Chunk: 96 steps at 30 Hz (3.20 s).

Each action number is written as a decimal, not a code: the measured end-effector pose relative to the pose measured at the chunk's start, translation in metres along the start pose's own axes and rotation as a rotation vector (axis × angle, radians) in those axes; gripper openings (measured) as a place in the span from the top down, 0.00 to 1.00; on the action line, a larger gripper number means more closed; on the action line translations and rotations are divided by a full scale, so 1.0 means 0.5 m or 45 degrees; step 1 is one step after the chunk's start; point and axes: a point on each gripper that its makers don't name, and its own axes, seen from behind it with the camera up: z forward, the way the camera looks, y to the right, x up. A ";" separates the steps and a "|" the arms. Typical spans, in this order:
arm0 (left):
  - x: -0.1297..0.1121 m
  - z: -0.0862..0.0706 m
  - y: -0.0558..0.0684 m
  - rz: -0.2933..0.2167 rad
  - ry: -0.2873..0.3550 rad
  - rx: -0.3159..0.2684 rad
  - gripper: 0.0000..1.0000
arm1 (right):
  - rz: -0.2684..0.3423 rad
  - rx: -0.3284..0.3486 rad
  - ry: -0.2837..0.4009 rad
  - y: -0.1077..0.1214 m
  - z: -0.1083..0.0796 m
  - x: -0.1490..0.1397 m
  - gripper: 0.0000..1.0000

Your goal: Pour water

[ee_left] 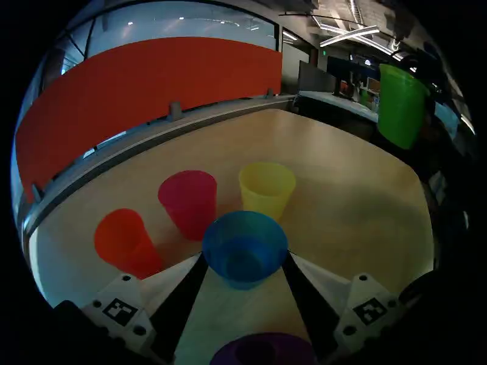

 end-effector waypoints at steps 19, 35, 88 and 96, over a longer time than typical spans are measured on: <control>-0.003 -0.003 0.004 -0.020 0.013 -0.007 0.15 | 0.000 -0.006 -0.001 0.003 -0.002 -0.002 0.06; 0.031 -0.034 0.003 -0.018 0.082 -0.003 0.15 | -0.012 -0.004 0.001 -0.008 0.000 0.013 0.06; 0.236 -0.285 0.002 -0.017 0.578 0.077 0.16 | -0.037 0.015 0.036 -0.057 0.010 0.054 0.06; 0.267 -0.333 0.012 0.013 0.643 0.092 0.16 | -0.033 0.023 0.041 -0.064 0.016 0.054 0.06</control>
